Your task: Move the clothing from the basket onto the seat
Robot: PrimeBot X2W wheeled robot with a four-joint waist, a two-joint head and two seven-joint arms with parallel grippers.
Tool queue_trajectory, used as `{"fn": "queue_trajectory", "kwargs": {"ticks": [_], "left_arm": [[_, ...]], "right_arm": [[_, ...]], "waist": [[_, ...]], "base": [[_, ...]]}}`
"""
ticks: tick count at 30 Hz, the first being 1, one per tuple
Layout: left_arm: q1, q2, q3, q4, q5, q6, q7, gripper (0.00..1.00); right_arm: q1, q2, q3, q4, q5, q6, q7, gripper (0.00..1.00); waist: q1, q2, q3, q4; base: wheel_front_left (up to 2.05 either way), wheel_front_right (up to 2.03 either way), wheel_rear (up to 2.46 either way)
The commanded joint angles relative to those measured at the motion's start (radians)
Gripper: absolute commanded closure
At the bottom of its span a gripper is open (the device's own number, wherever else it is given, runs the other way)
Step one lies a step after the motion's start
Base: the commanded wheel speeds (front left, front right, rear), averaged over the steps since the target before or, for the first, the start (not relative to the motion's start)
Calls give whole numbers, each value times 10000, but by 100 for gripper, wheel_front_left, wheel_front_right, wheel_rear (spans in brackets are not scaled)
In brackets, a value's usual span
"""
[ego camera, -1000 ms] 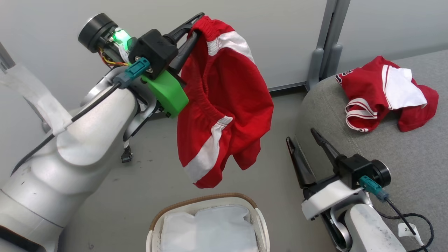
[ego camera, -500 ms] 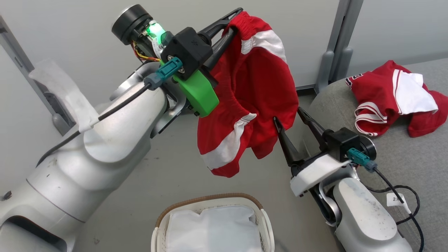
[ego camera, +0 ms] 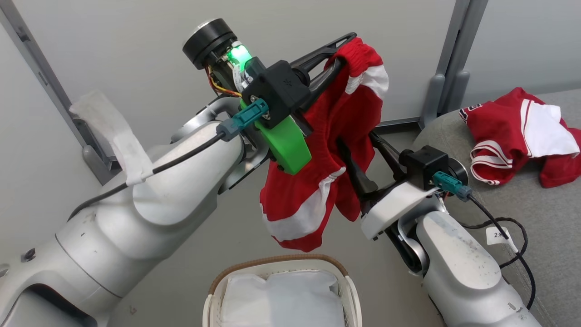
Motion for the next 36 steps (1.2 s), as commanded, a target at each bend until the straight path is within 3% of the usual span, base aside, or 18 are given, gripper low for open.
{"fn": "queue_trajectory", "kwargs": {"ticks": [1,13,14,17,18,19,28,36], "left_arm": [[186,-19,-23,-63,-97,-28,4,100],[1419,588,255,107,-904,354,-127,100],[1674,612,302,131,-1033,407,-186,94],[2372,670,456,167,-1363,540,-346,36],[2644,697,496,177,-1484,599,-393,4],[2878,687,536,181,-1581,660,-438,0],[4924,266,967,323,-2216,947,-626,0],[6311,-17,1499,247,-1869,925,-619,0]], "right_arm": [[-98,-31,39,89,2,-14,-24,100],[260,-36,-205,63,-275,-14,-24,100],[291,-33,-319,49,-360,-14,-24,100],[456,-33,-669,27,-526,-14,-24,100],[517,-36,-834,36,-584,-14,-24,100],[544,-34,-972,21,-649,-14,-24,100],[904,-33,-2217,-144,-1323,-14,-24,100],[935,-31,-2794,-376,-1695,-14,-24,100]], "waist": [[1,0,-42,91],[1,0,-75,142],[1,0,-75,134],[1,0,-80,109],[1,0,-81,98],[1,0,-77,93],[1,0,-20,37],[1,0,71,-132]], "base": [[0,0,0],[0,0,0],[0,0,0],[0,0,0],[0,0,0],[0,0,0],[0,0,0],[0,0,0]]}}
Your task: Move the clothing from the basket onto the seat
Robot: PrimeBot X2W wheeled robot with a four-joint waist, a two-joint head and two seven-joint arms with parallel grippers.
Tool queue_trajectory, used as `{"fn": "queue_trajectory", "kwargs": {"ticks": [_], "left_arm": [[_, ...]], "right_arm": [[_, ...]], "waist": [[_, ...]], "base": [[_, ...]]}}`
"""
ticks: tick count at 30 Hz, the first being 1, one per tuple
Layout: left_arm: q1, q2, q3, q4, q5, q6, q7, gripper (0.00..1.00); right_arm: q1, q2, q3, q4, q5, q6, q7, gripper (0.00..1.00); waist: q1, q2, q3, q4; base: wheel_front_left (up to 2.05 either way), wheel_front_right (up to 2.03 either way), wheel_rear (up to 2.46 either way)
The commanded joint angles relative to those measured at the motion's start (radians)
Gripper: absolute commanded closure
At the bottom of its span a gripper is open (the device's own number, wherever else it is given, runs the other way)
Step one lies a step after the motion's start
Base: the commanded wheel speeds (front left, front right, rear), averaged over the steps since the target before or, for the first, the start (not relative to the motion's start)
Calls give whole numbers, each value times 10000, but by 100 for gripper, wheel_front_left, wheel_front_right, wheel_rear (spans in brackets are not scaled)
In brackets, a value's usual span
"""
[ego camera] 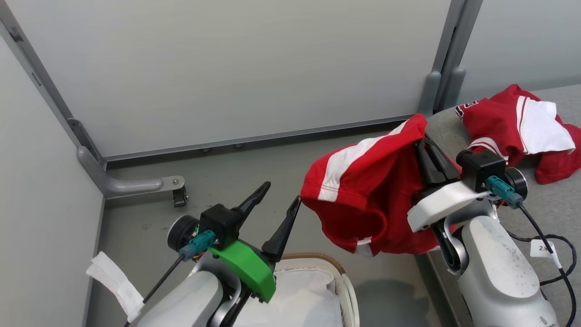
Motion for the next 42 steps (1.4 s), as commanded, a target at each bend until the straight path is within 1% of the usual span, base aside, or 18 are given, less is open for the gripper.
{"fn": "queue_trajectory", "kwargs": {"ticks": [1,9,13,18,23,28,37,42], "left_arm": [[298,-52,109,-35,97,-23,-31,0],[1355,-281,672,31,697,-199,-22,0],[1645,-443,948,81,1027,-296,-23,0],[1824,-599,1236,132,1167,-383,-22,0],[2040,-793,1528,18,1416,-406,-22,0],[2166,-886,1575,33,1714,-476,-22,0],[1833,-1044,1733,31,2203,-619,-24,0],[1707,-1155,1709,124,2378,-718,-22,0]], "right_arm": [[122,-31,-81,-72,-78,-14,-24,100],[324,-30,-468,-160,-372,-14,-24,100],[446,-32,-568,-179,-374,-14,-24,100],[512,-33,-650,-206,-336,-14,-24,100],[668,-33,-912,-343,-404,-14,-24,100],[852,-33,-1092,-580,-534,-14,-24,100],[1043,-29,-1320,-996,-753,-14,-24,100],[1097,-29,-1423,-1109,-738,-14,-24,100]], "waist": [[0,0,22,-34],[0,0,91,-157],[0,0,118,-233],[0,0,148,-342],[0,0,334,-631],[0,0,591,-1267],[0,0,1234,-3032],[0,0,1456,-3703]], "base": [[0,0,0],[0,0,0],[0,0,0],[0,0,0],[0,0,0],[0,0,0],[0,0,0],[0,0,0]]}}
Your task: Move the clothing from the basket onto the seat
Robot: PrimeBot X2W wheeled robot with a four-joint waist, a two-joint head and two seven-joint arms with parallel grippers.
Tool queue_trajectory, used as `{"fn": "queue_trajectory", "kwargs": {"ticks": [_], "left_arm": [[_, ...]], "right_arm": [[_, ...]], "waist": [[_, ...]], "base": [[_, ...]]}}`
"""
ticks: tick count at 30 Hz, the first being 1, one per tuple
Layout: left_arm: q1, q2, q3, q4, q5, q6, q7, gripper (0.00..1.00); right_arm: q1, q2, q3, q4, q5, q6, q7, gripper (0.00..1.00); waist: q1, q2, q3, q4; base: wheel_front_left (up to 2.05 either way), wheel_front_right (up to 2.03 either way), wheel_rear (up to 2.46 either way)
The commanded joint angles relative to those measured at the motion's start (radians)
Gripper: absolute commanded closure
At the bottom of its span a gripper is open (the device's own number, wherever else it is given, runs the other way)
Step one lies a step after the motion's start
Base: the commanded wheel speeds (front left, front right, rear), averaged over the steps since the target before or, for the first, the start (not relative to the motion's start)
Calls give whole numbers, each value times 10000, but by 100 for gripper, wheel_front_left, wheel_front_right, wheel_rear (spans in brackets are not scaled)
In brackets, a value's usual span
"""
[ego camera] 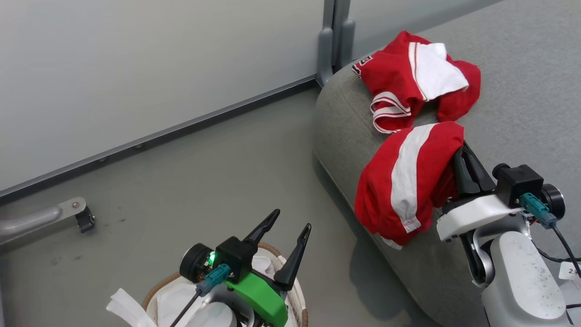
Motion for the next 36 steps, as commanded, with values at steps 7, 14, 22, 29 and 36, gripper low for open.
{"fn": "queue_trajectory", "kwargs": {"ticks": [7,14,22,29,36], "left_arm": [[-244,-53,21,127,179,-154,-7,0],[-401,-106,-52,143,304,-214,-7,0],[-635,-46,-101,143,383,-256,-7,0],[-902,63,-182,61,595,-269,-7,0],[-1098,58,-242,3,690,-260,-7,0]], "right_arm": [[180,-20,-19,-177,80,-14,-24,100],[19,-18,-230,-151,138,-14,-24,100],[-1144,-18,-678,-122,-459,-14,-24,100],[-3102,-846,-1447,146,-1126,-14,-24,100],[-5098,-2792,-2063,794,-1616,-14,388,100]], "waist": [[0,0,635,-1150],[0,0,881,-959],[0,0,1362,-374],[0,0,1945,284],[0,0,2600,1050]], "base": [[0,0,0],[0,0,0],[0,0,0],[0,0,0],[0,0,0]]}}
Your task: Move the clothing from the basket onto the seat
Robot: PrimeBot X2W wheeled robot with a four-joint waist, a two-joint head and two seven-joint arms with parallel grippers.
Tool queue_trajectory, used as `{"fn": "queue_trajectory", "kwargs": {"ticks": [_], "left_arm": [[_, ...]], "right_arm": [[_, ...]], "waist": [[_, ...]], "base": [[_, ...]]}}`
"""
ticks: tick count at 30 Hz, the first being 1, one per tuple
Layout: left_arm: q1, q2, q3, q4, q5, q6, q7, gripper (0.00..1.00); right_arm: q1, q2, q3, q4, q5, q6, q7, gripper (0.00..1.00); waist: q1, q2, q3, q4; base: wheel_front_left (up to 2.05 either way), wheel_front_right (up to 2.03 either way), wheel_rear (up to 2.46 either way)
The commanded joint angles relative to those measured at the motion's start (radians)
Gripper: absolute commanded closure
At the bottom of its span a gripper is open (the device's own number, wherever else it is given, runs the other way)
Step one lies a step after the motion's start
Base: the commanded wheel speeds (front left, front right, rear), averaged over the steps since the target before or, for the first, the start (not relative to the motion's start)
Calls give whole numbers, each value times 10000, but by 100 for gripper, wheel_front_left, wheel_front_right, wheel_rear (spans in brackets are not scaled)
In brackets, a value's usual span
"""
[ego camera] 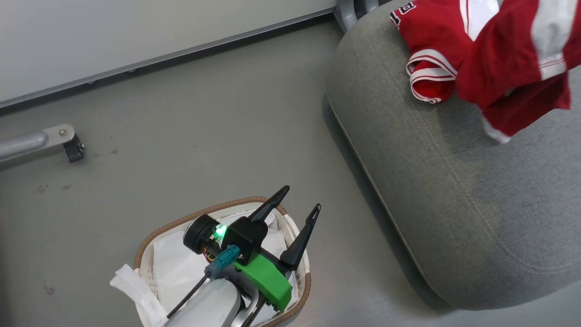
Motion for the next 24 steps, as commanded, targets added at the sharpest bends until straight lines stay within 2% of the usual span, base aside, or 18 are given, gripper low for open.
{"fn": "queue_trajectory", "kwargs": {"ticks": [1,6,11,17,24], "left_arm": [[-214,97,-7,-32,88,-13,11,0],[-449,254,-39,-237,193,56,115,0],[-790,314,-73,-436,393,146,184,0],[-1129,309,-158,-532,592,212,222,0],[-1085,415,-193,-584,589,305,231,0]], "right_arm": [[-451,-377,-103,151,14,-14,158,100],[-1847,-1729,-370,823,-405,-14,543,100],[-3043,-2214,-775,1783,-980,-14,787,100],[-3501,-1875,-1662,3191,-1970,-14,711,100],[-2732,-1306,-2748,4605,-3678,-14,337,100]], "waist": [[-1,-1,650,571],[-1,-1,1386,884],[-1,-1,2120,1163],[-1,-1,2707,1473],[-1,-1,2928,1632]], "base": [[0,0,0],[0,0,0],[0,0,0],[0,0,0],[0,0,0]]}}
